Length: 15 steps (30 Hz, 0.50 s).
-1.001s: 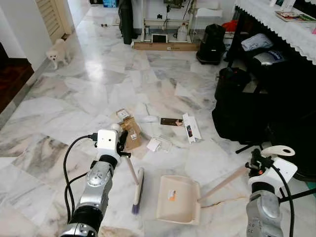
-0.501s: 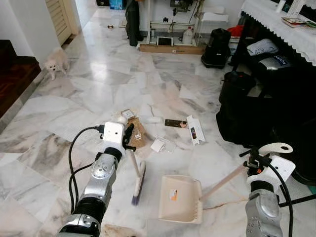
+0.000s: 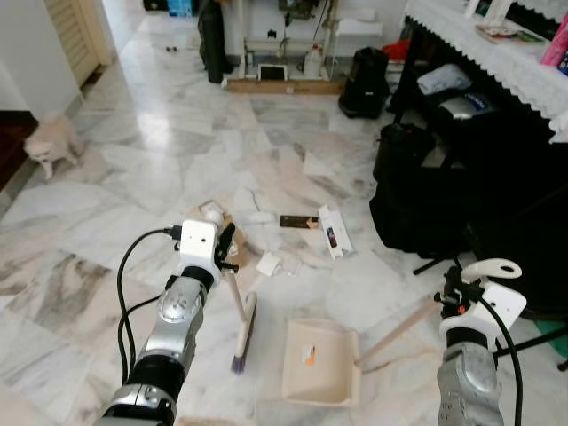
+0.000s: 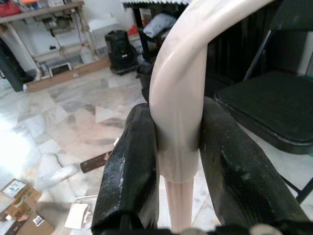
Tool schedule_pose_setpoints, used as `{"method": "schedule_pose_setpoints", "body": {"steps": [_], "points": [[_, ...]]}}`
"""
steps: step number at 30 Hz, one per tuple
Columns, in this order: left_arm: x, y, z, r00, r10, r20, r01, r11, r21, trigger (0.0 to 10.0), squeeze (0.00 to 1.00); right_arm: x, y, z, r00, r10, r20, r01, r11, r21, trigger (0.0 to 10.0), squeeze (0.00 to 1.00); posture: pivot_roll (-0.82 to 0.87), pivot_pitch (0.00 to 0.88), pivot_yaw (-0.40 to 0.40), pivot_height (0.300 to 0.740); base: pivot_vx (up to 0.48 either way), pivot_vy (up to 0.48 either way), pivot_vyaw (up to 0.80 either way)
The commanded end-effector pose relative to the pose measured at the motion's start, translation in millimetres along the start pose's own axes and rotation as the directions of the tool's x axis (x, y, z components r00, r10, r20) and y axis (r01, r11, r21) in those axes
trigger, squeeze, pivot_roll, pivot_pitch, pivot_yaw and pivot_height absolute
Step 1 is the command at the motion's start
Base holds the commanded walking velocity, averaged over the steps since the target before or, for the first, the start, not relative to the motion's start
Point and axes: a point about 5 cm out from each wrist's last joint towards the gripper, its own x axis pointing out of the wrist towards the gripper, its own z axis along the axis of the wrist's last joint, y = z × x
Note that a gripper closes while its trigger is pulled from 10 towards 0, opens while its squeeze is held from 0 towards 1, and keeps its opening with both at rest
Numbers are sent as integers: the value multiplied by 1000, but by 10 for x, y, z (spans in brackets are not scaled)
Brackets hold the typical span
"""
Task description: Sweep floor
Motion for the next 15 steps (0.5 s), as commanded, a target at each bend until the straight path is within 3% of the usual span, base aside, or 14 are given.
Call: {"method": "schedule_pose_setpoints", "body": {"steps": [1,15], "points": [[43,23,112,999,11,53,-11,1000,4,10000,0,60,68,146,997,25,69,-26,1000,10,10000,0,4,65,-25,740,330,0,0],[26,35,100,998,26,52,-26,1000,-4,10000,0,67,86,172,996,45,77,-46,999,22,10000,0,6,70,-35,740,335,0,0]]}}
